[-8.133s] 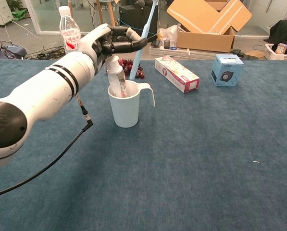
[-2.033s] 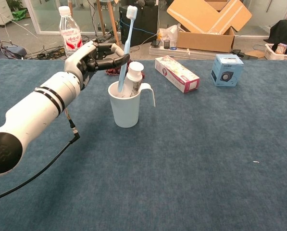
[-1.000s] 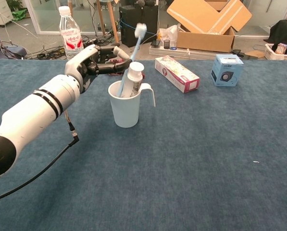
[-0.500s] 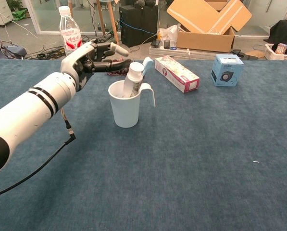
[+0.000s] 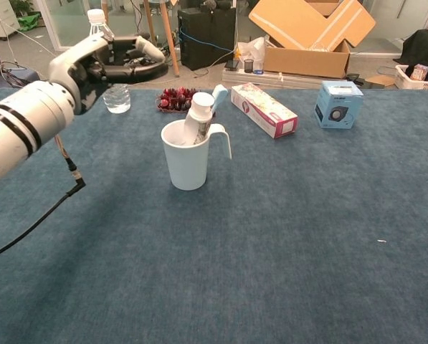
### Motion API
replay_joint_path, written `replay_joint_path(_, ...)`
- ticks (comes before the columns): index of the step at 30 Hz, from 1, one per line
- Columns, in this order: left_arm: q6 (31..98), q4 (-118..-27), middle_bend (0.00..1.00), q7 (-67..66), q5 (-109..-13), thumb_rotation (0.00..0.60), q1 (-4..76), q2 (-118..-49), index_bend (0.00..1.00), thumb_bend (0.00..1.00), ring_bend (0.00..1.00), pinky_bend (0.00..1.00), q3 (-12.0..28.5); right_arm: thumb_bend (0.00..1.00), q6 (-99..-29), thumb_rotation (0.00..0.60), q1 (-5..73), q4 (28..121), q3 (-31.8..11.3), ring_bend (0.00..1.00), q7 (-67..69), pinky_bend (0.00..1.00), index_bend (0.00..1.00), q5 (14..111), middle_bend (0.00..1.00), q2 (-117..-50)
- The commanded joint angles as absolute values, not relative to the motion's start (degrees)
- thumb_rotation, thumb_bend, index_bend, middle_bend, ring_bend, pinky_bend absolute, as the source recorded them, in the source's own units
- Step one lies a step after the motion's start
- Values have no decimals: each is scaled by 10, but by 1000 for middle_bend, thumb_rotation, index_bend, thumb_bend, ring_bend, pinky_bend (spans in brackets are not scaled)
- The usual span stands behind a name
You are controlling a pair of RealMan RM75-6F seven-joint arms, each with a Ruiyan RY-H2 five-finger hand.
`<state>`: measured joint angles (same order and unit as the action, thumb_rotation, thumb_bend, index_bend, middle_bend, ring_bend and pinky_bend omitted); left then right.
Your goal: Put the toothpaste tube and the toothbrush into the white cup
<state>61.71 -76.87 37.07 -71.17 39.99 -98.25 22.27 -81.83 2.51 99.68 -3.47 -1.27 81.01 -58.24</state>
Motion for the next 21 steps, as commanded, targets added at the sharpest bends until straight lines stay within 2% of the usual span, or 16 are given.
replay_joint_path(1,625,-843,0,286,-701,600,363,-909,505,270,0,0,198,16,-818,600,26,997,-35,114,-15,366,145,809,131,-583)
replay_joint_path(7,642,-927,0,113,-703,600,323,-811,506,287,0,0,139,16,-814,600,28,996,-36,114,-27,366,145,803,131,-588)
replay_joint_path(13,686,-971,0,-59,-756,600,289,-743,496,289,0,0,69,16,-809,600,31,995,-38,114,-38,366,145,793,131,-593)
replay_joint_path(21,743,-1010,0,-222,-816,600,244,-691,396,289,0,0,6,16,-811,600,30,996,-39,114,-45,366,145,789,131,-596)
